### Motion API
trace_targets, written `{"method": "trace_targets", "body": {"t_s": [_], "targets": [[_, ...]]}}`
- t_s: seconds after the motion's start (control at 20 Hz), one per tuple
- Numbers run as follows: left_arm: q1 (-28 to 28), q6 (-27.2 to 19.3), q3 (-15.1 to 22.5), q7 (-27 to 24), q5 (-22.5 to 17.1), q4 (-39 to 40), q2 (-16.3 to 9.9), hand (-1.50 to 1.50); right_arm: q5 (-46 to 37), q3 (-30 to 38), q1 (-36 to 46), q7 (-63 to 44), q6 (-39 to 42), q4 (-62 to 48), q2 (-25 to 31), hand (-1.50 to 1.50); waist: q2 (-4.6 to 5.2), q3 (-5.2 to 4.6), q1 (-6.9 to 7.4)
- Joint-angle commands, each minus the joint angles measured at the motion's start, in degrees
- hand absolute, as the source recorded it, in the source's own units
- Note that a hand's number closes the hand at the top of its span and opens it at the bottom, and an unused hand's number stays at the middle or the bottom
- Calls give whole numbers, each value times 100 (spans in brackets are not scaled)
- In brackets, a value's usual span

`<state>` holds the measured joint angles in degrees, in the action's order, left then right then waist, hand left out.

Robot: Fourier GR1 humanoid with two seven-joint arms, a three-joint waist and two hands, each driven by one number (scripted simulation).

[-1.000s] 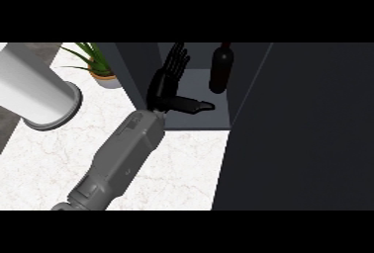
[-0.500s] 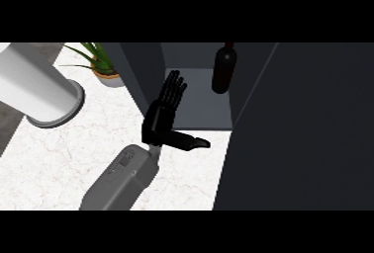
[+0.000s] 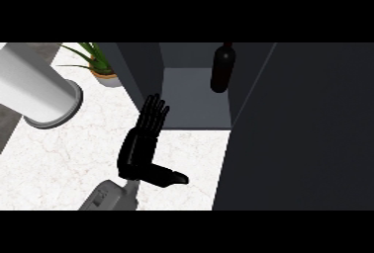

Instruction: Pick up the wine, place it into the cabinet and close the cabinet

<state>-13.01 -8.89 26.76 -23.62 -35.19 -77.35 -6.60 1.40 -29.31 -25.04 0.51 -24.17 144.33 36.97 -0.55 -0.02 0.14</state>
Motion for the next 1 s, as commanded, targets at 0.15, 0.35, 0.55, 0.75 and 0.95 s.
{"method": "trace_targets", "body": {"t_s": [0.15, 0.35, 0.55, 0.75, 0.95], "targets": [[950, 434, -278, 68, -269, -1080, -762, -150, 560, 149, -127, -606, 448, 1208, 459, -150, 25, 0, 41], [1164, 731, -441, -365, -202, -828, -862, -150, 684, -307, -28, -387, 724, 1051, 326, -150, 39, -3, 21], [1218, 995, -787, -395, -317, -804, -1232, -150, 519, -839, -235, -289, 1473, 1054, 918, 150, 27, -8, -25], [1525, 969, -963, -280, -418, -1344, -1436, -150, 413, -1021, -100, -355, 1734, 1251, 1053, 150, 21, -4, 6], [1996, 1421, -1459, -365, -676, -1473, -1978, -150, 316, -1168, -75, -317, 1718, 1311, 948, 150, 15, -7, 15]]}}
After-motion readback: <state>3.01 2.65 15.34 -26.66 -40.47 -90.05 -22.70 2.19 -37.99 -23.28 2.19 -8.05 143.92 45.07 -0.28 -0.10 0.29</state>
